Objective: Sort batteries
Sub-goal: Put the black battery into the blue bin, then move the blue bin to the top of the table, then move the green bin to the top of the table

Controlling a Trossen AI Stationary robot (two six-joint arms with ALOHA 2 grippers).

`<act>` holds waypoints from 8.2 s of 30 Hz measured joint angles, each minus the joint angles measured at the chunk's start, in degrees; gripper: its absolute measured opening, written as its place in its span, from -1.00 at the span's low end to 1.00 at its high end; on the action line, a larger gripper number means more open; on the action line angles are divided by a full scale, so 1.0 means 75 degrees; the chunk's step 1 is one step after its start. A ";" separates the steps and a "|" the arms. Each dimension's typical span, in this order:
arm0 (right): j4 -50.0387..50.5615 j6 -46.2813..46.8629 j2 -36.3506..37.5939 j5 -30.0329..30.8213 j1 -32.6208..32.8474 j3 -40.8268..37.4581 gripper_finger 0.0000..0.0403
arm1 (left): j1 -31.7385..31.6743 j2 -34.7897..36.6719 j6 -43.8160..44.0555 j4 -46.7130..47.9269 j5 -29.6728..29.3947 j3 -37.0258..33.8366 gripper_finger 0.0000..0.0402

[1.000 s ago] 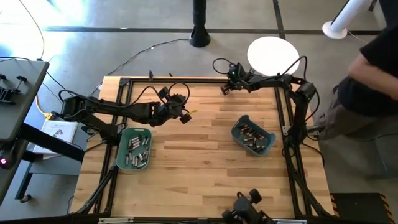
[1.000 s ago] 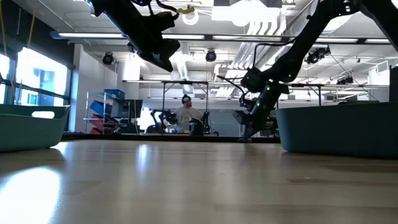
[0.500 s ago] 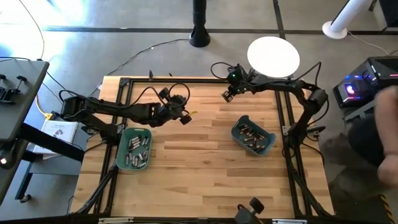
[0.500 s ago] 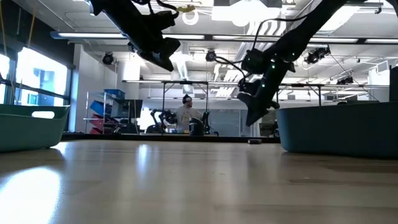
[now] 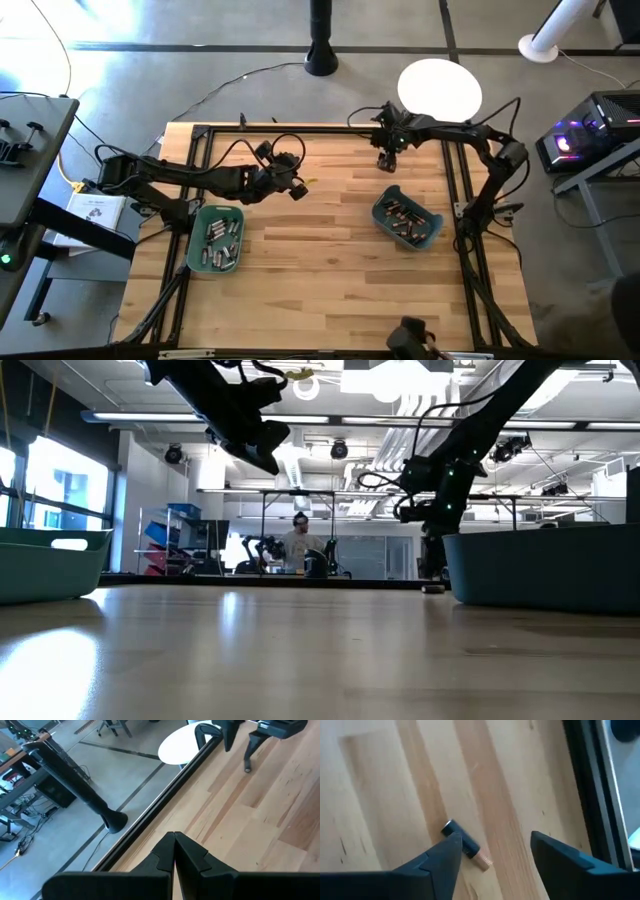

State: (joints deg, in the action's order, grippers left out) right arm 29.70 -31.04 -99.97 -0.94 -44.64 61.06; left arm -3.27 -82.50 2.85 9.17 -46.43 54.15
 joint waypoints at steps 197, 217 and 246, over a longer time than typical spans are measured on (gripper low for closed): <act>-0.2432 0.5134 -0.0024 0.0691 0.3269 0.0501 -0.06 | 0.6237 0.0000 0.3316 -0.0144 0.0294 0.0003 -0.99; -0.2978 0.4259 0.1994 0.0863 0.3887 0.0504 -0.04 | 0.5366 0.0039 0.1016 -0.1194 -0.0701 0.0221 -0.89; 0.0002 0.6725 0.1126 0.3854 1.0900 0.0493 -0.04 | 0.8500 -0.1635 0.9183 1.0668 0.4239 0.4139 -0.23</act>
State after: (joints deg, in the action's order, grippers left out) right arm 29.71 19.40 -91.53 27.97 37.11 64.75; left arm 60.48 -94.76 71.72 89.18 -14.64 85.19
